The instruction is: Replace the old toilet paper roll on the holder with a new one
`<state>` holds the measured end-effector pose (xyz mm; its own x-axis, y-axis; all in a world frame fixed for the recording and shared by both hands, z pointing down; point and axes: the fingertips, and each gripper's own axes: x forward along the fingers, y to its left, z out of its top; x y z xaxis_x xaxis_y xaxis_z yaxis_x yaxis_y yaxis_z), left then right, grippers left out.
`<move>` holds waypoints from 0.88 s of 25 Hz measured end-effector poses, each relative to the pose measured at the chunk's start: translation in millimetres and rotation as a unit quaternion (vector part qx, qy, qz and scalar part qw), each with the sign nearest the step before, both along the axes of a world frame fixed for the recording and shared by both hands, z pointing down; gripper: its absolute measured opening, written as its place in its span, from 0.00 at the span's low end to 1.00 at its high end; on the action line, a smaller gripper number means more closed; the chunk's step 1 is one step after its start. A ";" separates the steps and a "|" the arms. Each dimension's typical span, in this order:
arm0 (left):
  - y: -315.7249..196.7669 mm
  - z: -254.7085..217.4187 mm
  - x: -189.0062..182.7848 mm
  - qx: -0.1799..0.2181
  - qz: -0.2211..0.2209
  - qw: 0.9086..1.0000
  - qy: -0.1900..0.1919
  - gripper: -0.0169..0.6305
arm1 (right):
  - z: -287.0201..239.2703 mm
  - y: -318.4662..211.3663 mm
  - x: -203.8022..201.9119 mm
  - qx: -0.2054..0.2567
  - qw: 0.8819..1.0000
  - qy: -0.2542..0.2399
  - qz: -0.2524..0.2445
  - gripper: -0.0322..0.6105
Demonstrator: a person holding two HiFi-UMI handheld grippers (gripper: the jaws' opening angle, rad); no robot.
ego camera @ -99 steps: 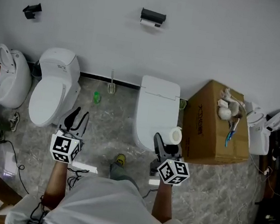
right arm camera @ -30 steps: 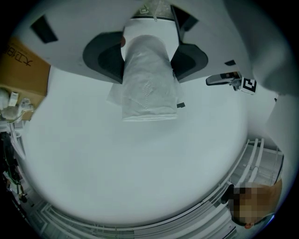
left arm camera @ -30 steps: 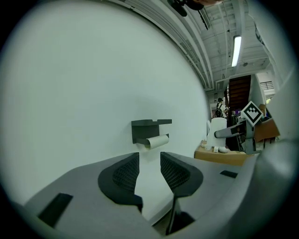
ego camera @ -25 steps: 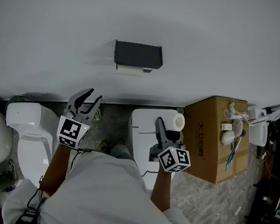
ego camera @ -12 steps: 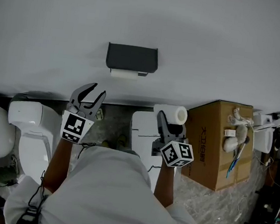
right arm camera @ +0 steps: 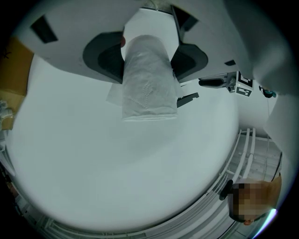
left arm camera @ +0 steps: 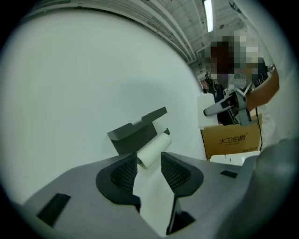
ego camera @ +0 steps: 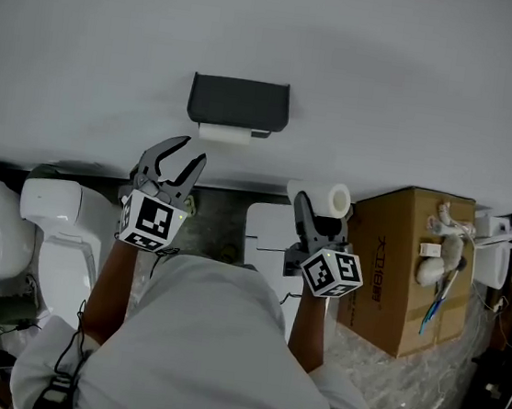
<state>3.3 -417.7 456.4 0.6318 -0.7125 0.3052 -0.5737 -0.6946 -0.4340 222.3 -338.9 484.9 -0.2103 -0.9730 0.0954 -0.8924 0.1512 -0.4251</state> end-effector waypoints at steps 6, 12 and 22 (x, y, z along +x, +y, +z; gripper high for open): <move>-7.2 3.2 17.3 0.016 0.008 0.998 -0.063 0.29 | 5.8 -5.0 5.5 0.003 1.000 -0.022 -0.003 0.51; -15.3 8.5 29.5 0.025 0.014 0.993 -0.113 0.36 | 12.8 -2.9 10.4 0.002 0.999 -0.033 -0.005 0.51; -26.2 22.3 48.0 0.071 0.023 0.976 -0.205 0.37 | 28.1 6.5 27.7 -0.014 0.999 -0.043 0.002 0.51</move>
<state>51.3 -443.9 478.6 0.5093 -0.7402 0.4389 -0.3009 -0.6310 -0.7151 249.9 -332.4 513.0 -0.2148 -0.9710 0.1046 -0.8529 0.1343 -0.5044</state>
